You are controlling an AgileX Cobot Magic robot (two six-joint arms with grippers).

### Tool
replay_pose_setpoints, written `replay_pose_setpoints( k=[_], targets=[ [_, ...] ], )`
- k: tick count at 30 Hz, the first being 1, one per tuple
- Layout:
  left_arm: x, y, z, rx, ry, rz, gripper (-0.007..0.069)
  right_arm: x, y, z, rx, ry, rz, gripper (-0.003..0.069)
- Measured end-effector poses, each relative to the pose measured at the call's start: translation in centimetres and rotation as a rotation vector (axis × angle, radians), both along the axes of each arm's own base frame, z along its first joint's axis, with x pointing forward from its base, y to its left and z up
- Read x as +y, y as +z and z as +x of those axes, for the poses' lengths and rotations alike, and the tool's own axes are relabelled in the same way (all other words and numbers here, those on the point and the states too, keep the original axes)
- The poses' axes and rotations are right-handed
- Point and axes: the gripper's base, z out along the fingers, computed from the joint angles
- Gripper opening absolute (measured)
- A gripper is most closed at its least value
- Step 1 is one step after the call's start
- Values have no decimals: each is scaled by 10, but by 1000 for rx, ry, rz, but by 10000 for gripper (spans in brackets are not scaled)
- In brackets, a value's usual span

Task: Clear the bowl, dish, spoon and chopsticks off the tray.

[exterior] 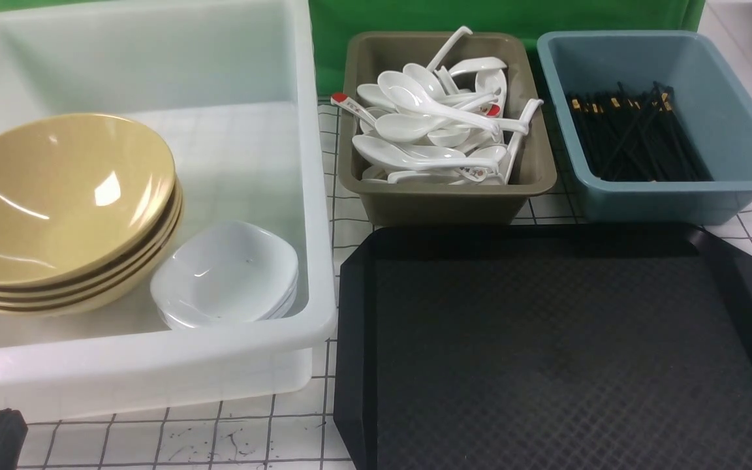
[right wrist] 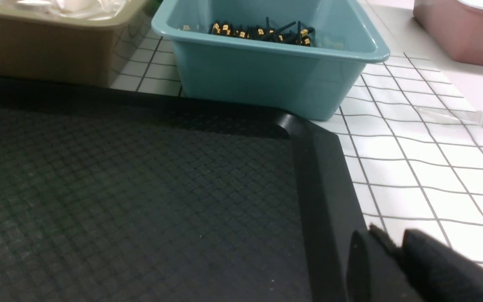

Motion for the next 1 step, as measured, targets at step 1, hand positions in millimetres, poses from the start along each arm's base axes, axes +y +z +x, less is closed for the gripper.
replay_pose_setpoints(
  k=[1],
  targets=[
    [0, 0, 0, 0, 0, 0, -14, 0, 0, 0, 0, 0, 0, 139]
  ],
)
